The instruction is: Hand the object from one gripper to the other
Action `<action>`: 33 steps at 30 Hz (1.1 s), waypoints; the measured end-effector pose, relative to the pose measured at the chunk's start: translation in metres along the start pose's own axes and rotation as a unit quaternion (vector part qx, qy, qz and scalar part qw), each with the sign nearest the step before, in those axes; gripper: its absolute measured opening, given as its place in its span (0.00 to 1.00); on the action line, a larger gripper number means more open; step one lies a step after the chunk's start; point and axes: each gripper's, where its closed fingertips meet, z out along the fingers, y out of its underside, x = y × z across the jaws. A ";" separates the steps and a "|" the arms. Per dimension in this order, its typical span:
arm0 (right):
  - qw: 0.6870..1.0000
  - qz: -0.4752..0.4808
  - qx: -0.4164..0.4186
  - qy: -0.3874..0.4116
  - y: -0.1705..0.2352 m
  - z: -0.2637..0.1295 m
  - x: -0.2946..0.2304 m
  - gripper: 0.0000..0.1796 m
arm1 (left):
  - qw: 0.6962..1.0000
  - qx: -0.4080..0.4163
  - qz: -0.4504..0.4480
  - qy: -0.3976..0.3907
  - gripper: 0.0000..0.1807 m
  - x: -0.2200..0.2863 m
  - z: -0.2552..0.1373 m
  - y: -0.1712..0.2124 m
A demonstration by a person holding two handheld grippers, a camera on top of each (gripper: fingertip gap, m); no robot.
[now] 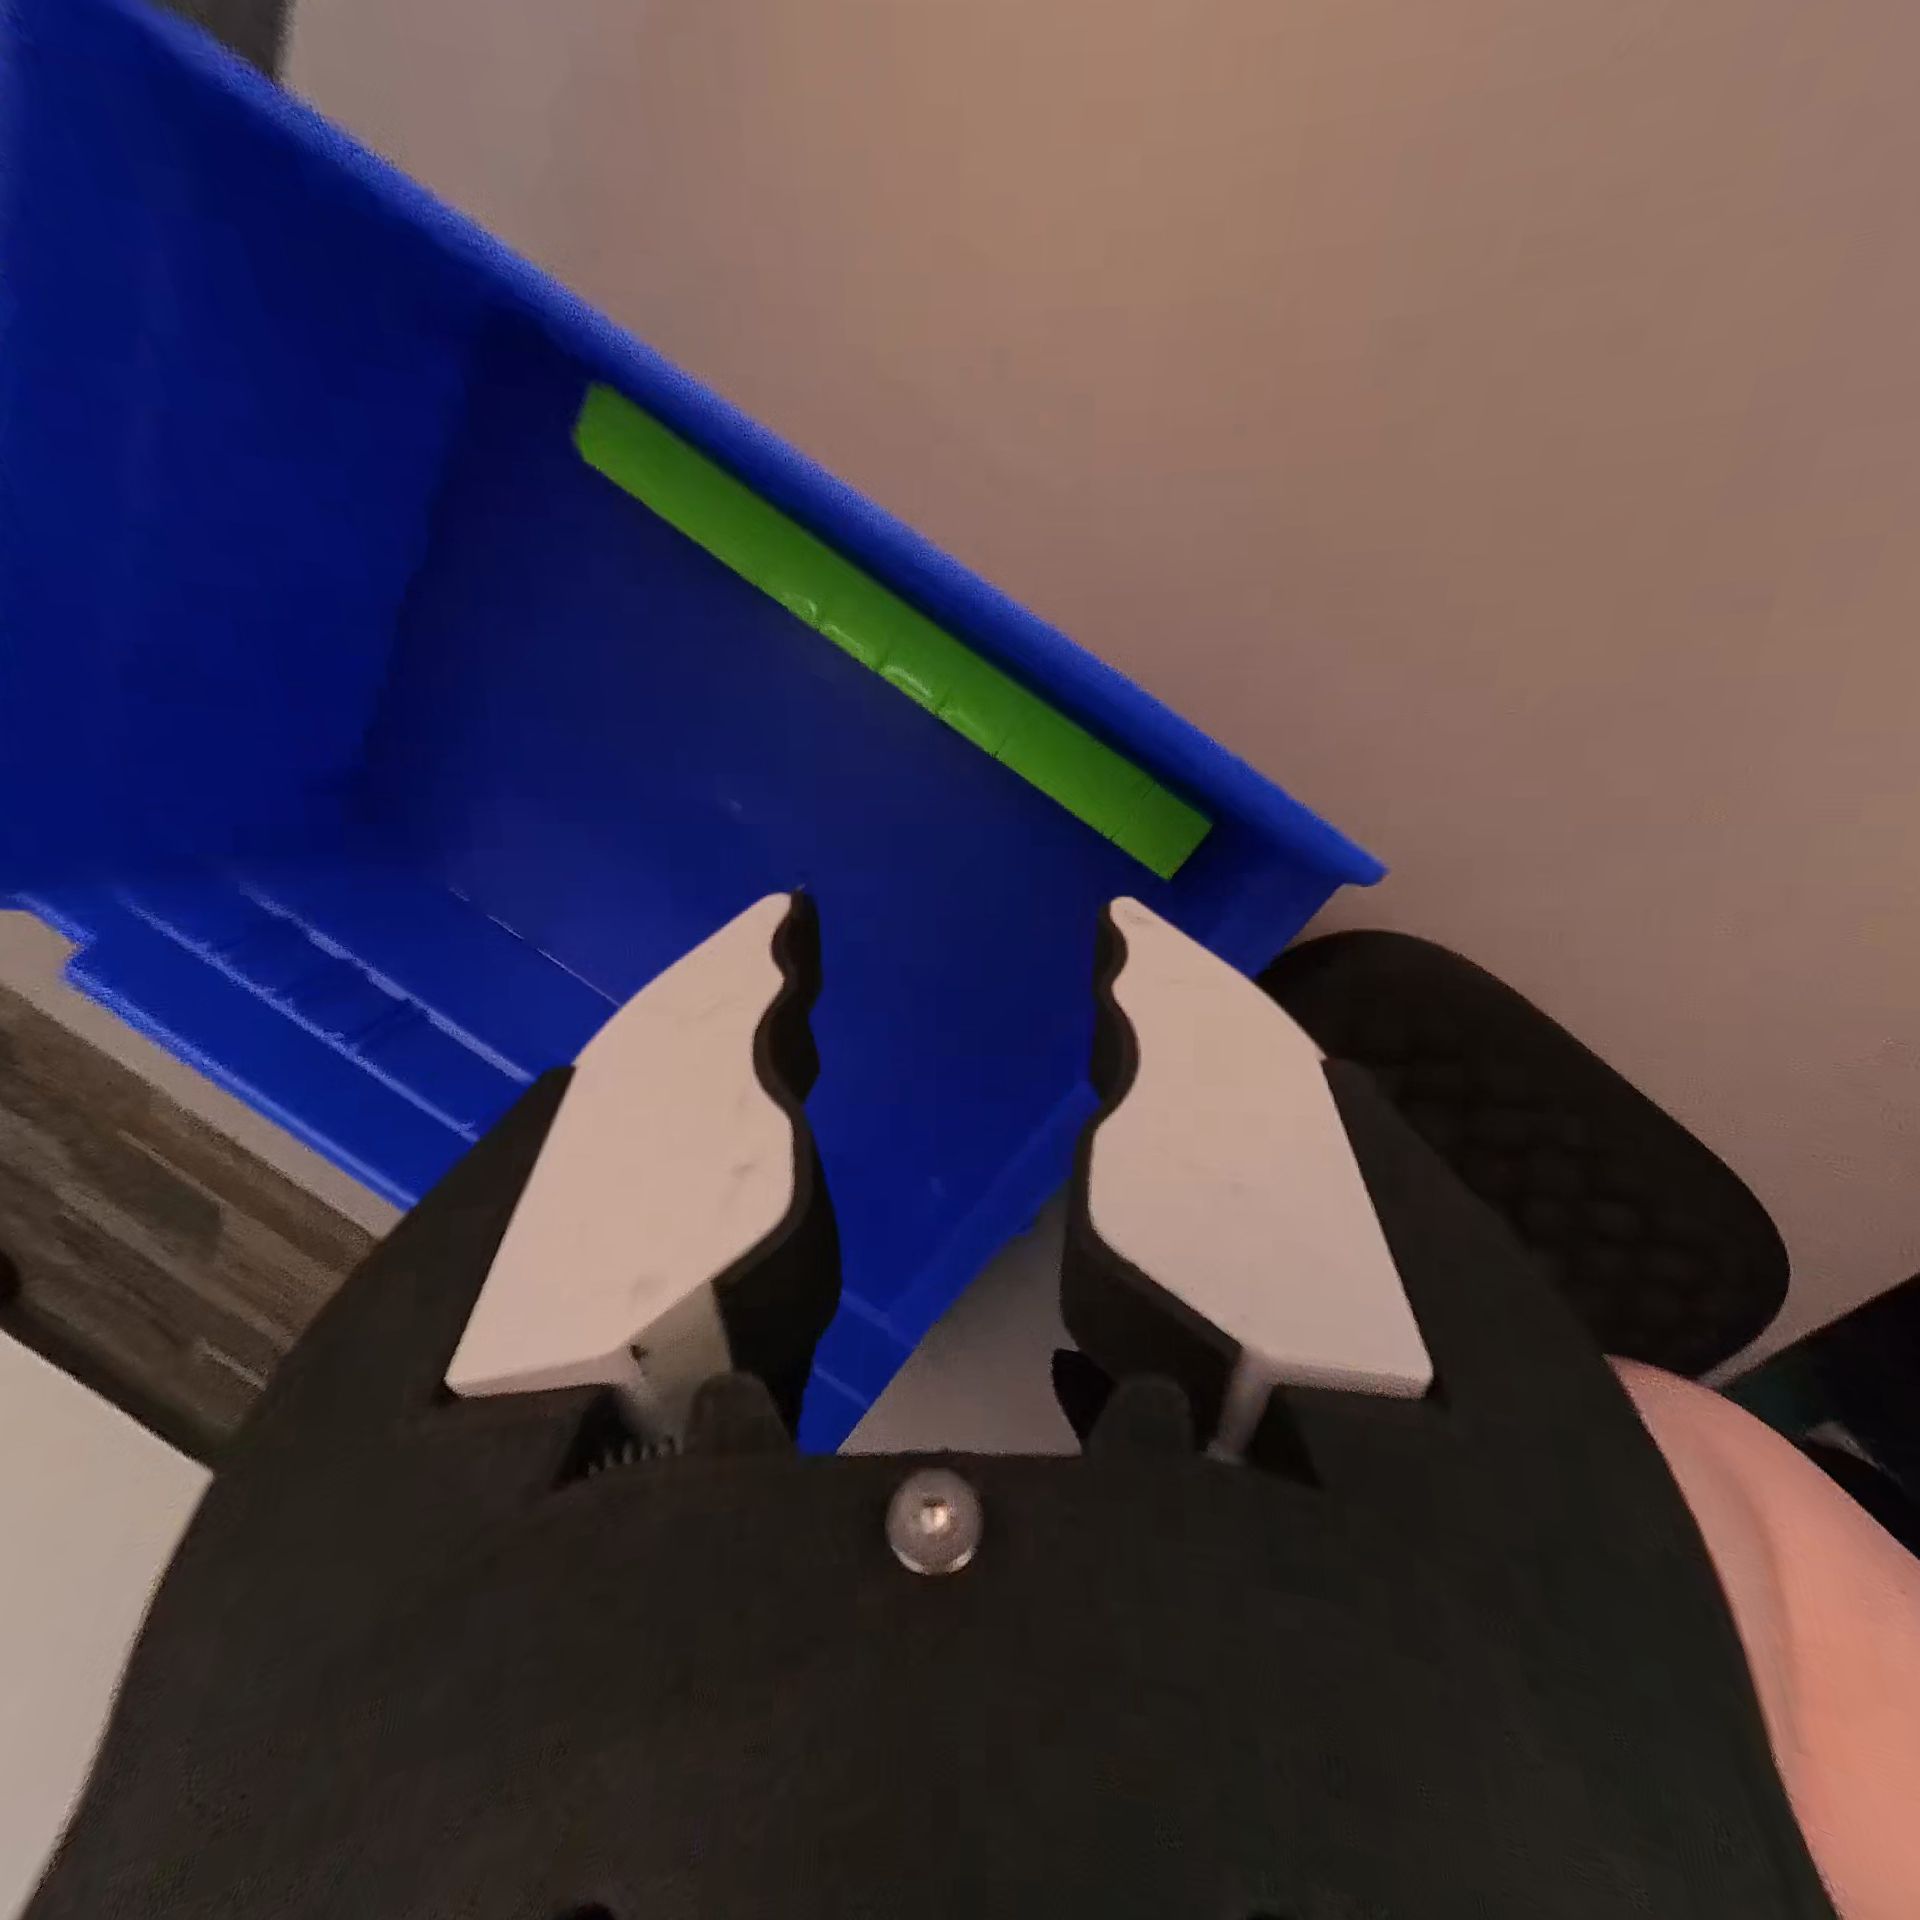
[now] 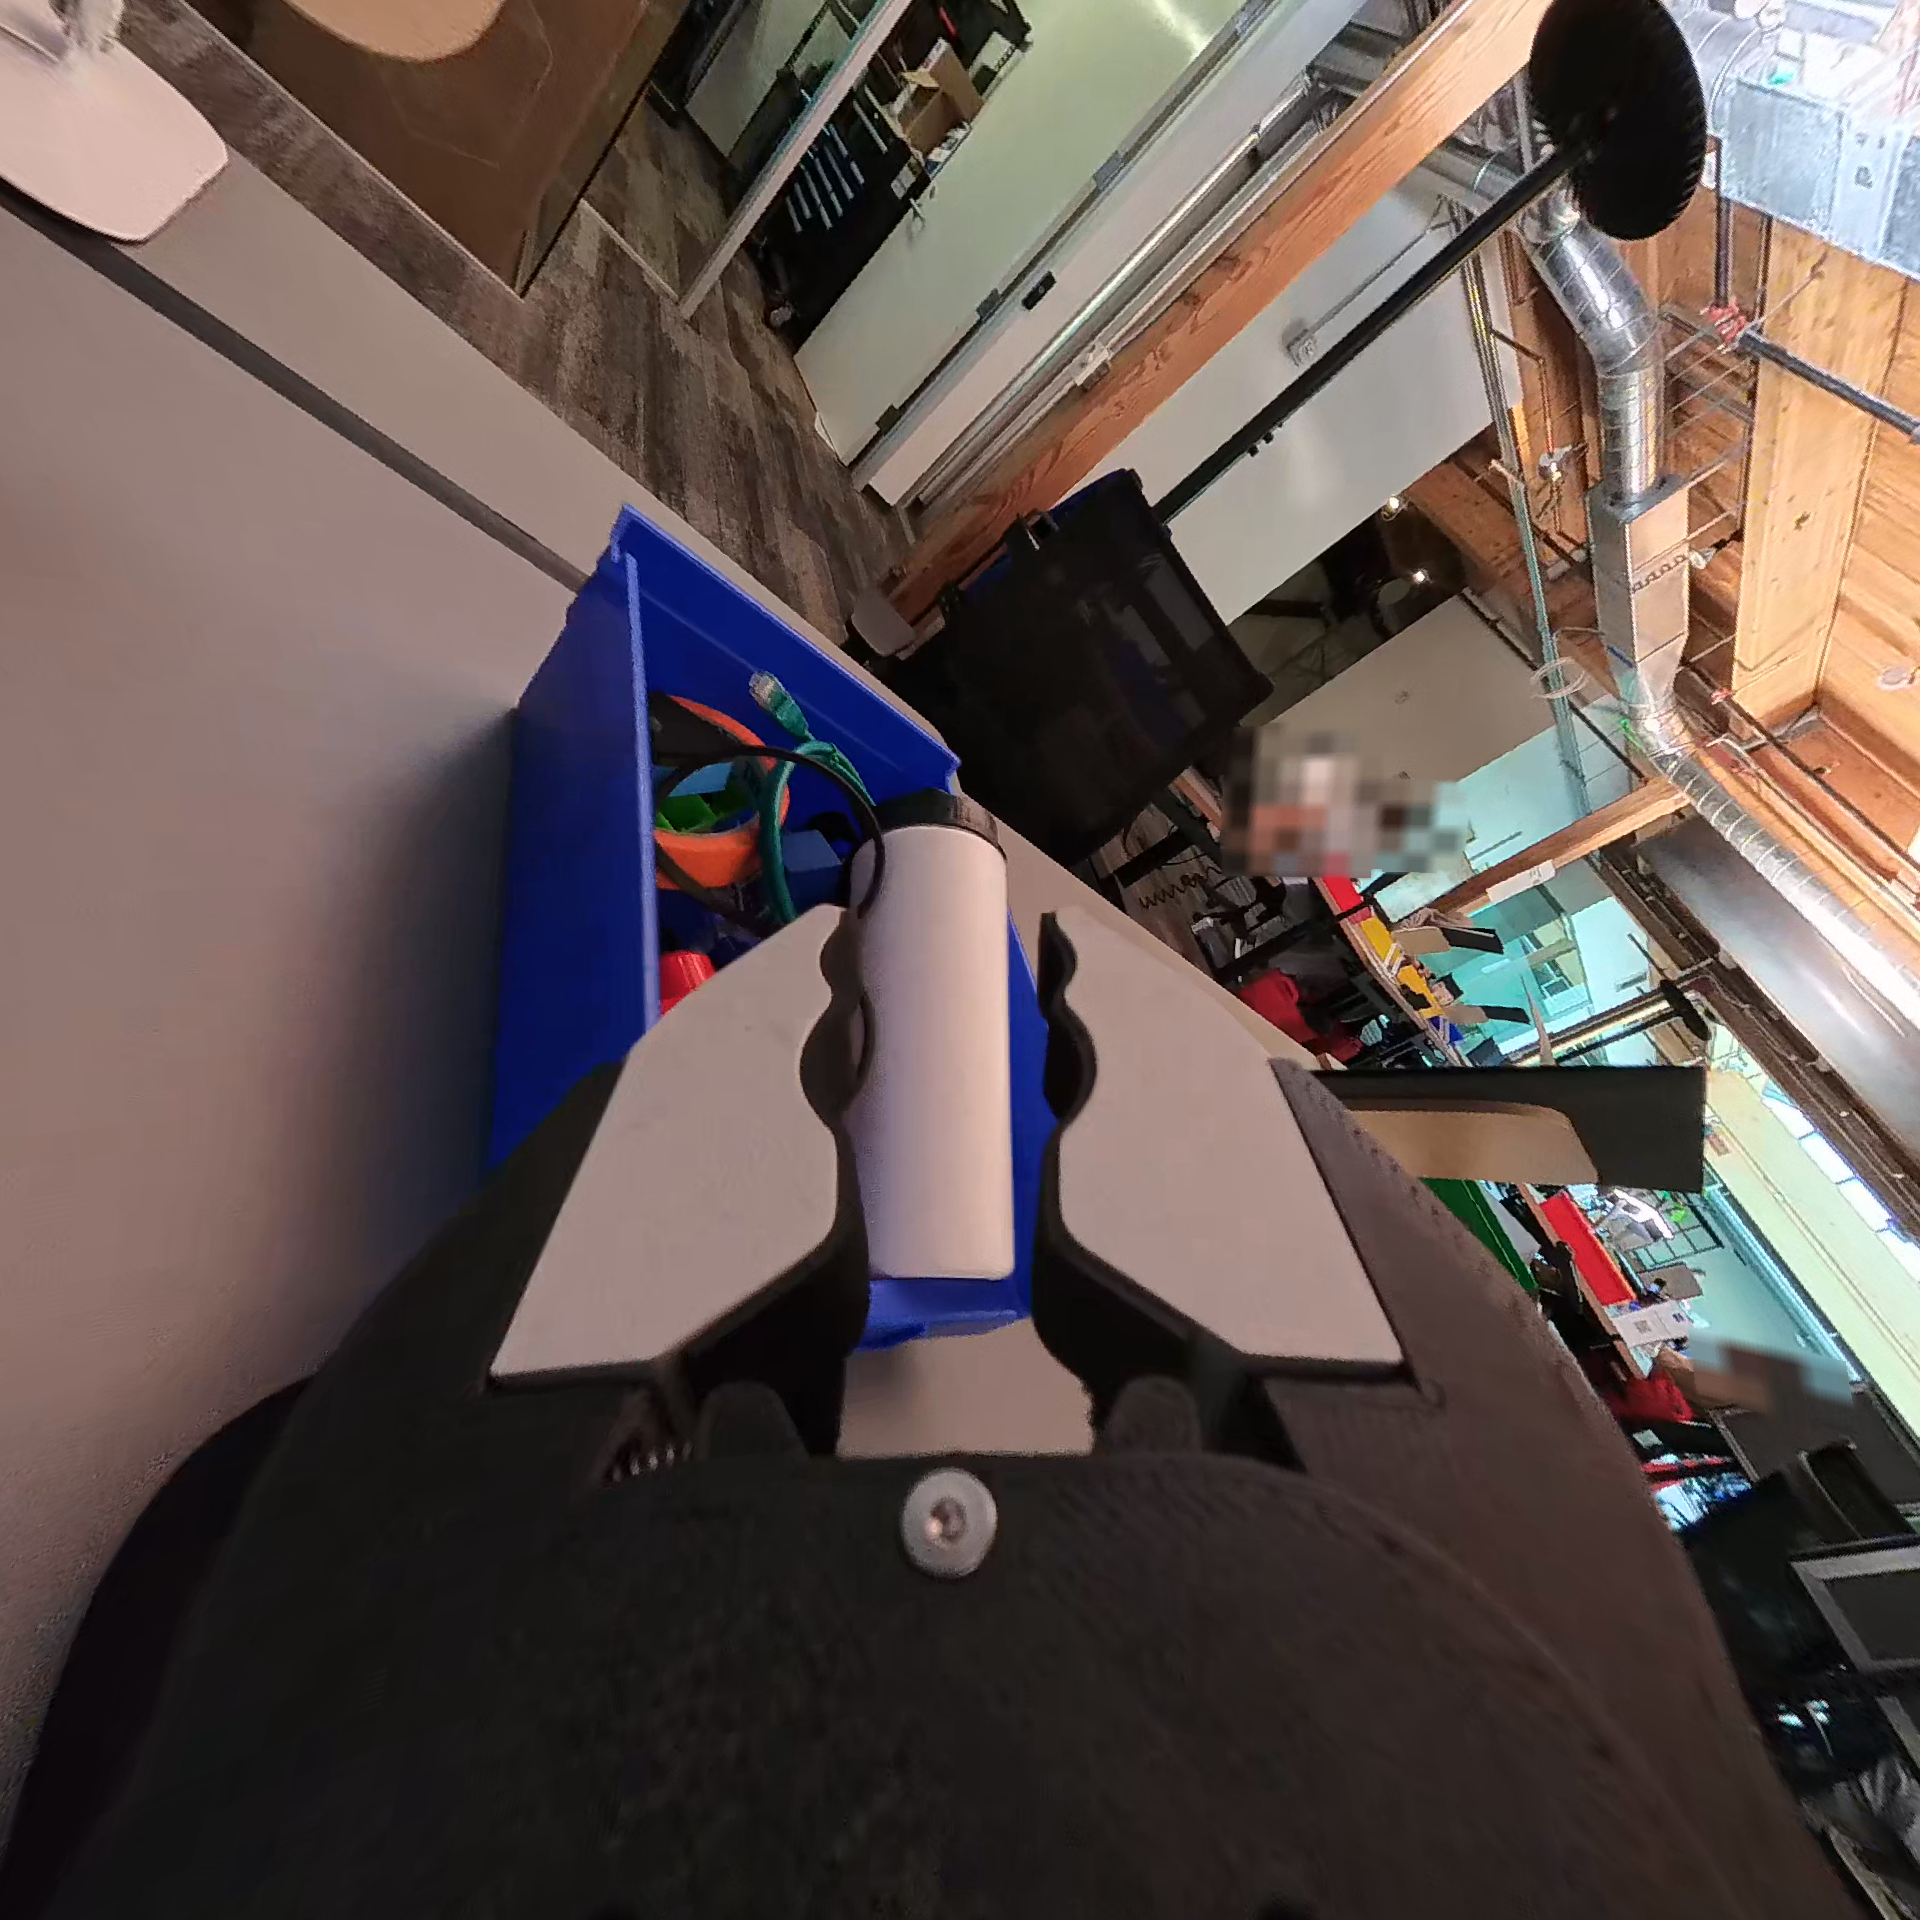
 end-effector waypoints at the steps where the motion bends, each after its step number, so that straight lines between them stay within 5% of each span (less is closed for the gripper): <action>1: 1.000 0.001 0.002 -0.006 -0.001 0.001 -0.004 0.19 | 1.000 -0.009 -0.008 0.021 0.29 0.000 0.006 0.003; 12: 0.998 0.037 -0.001 -0.049 0.007 -0.008 -0.018 0.21 | 0.985 -0.049 -0.068 0.152 0.28 -0.016 0.065 0.028; 21: 0.997 0.055 0.002 -0.056 0.004 -0.015 -0.012 0.22 | 0.943 -0.028 -0.157 0.292 0.29 0.005 0.085 -0.009; 33: 0.997 0.047 -0.007 -0.060 0.015 -0.018 -0.009 0.22 | 0.937 -0.111 -0.282 0.175 0.23 -0.030 0.096 0.010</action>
